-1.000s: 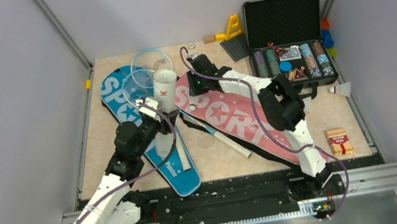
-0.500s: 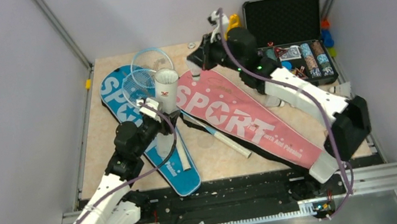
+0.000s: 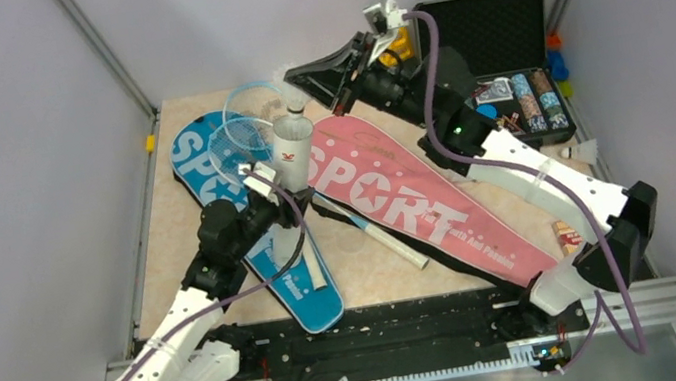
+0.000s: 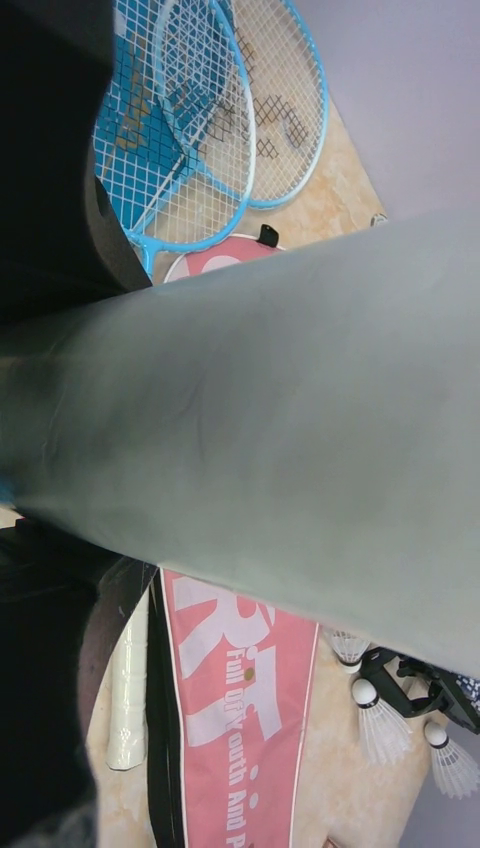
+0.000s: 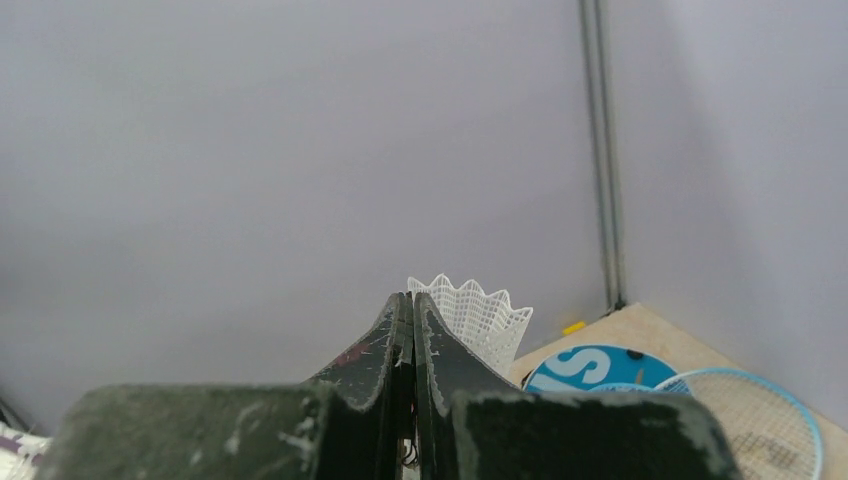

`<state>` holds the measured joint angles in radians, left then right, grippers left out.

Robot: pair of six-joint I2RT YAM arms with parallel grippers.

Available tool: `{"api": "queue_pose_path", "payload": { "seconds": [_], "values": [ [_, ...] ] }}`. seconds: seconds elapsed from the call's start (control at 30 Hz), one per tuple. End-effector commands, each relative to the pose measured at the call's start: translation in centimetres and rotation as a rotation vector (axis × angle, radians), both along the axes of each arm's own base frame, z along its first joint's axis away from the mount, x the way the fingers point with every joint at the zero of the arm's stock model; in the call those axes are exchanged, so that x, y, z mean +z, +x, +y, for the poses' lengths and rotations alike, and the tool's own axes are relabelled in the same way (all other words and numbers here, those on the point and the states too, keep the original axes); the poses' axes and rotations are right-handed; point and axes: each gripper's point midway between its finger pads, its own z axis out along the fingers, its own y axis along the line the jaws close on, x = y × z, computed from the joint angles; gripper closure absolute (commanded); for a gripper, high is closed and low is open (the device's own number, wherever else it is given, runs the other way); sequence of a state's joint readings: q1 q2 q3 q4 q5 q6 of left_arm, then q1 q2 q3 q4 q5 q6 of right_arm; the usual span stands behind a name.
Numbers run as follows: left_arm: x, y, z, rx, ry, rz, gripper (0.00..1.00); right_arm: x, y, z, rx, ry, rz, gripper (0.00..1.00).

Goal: Pack up the badminton gear

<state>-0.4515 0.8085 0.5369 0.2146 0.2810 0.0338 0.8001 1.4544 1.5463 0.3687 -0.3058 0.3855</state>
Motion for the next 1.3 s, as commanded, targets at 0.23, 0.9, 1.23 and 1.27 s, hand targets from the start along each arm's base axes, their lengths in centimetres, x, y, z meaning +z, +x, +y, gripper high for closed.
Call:
{"api": "queue_pose_path", "payload": {
  "seconds": [0.23,0.9,1.23,1.27],
  "values": [
    [4.8,-0.3,-0.4,-0.026,-0.095,-0.128,0.7,-6.2,-1.3,3.2,0.098,-0.118,0.079,1.0],
    [3.6,-1.9,-0.8,-0.113,0.016,-0.181,0.7,-6.3,-2.0,-2.5,-0.086,-0.461,0.177,0.03],
    [2.3,-2.9,-1.4,-0.198,0.084,-0.19,0.7,-13.7,-1.9,-3.7,-0.078,-0.78,0.218,0.02],
    [2.2,-3.0,-1.4,-0.203,0.088,-0.188,0.7,-14.0,-2.1,-3.5,-0.056,-0.795,0.198,0.02]
  ]
}}
